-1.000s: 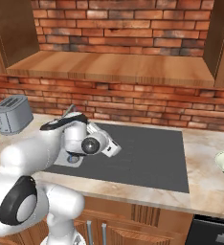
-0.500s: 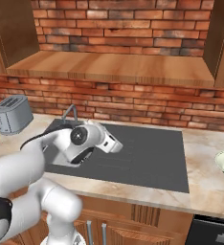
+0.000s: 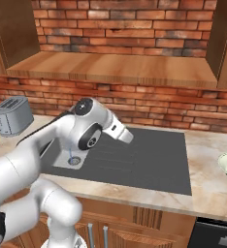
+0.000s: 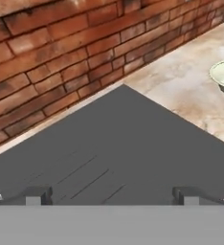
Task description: Rinse each bowl for a few seconds and place them down in the sink or on the counter.
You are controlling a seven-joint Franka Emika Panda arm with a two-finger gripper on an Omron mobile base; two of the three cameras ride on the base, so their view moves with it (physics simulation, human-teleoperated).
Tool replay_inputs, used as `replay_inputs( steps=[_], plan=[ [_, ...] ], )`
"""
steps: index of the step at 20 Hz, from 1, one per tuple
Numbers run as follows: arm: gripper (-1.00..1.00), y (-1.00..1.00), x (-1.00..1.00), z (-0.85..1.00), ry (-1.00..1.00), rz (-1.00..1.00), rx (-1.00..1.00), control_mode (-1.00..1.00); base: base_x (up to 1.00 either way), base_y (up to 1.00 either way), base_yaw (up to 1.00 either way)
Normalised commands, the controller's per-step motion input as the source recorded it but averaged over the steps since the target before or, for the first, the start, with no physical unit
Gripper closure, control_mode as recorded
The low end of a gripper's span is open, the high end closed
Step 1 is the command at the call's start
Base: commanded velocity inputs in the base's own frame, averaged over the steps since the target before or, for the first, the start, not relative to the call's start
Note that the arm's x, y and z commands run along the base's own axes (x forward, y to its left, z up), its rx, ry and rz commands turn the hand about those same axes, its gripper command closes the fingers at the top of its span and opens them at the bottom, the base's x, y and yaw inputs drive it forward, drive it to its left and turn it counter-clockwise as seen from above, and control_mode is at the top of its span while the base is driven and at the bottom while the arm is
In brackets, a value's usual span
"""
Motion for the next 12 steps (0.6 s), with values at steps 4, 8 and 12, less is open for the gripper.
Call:
replay_inputs(
  steps=[4, 8, 12],
  plan=[
    [-1.00, -0.37, -0.55, 0.26, 0.22, -0.05, 0.00, -1.00, 0.00, 0.00, 0.00],
    [-1.00, -0.33, -0.79, 0.01, 0.14, -0.04, -0.01, -1.00, 0.00, 0.00, 0.00],
    [-1.00, -0.25, -0.90, 0.00, 0.05, -0.01, -0.04, -1.00, 0.00, 0.00, 0.00]
  ],
)
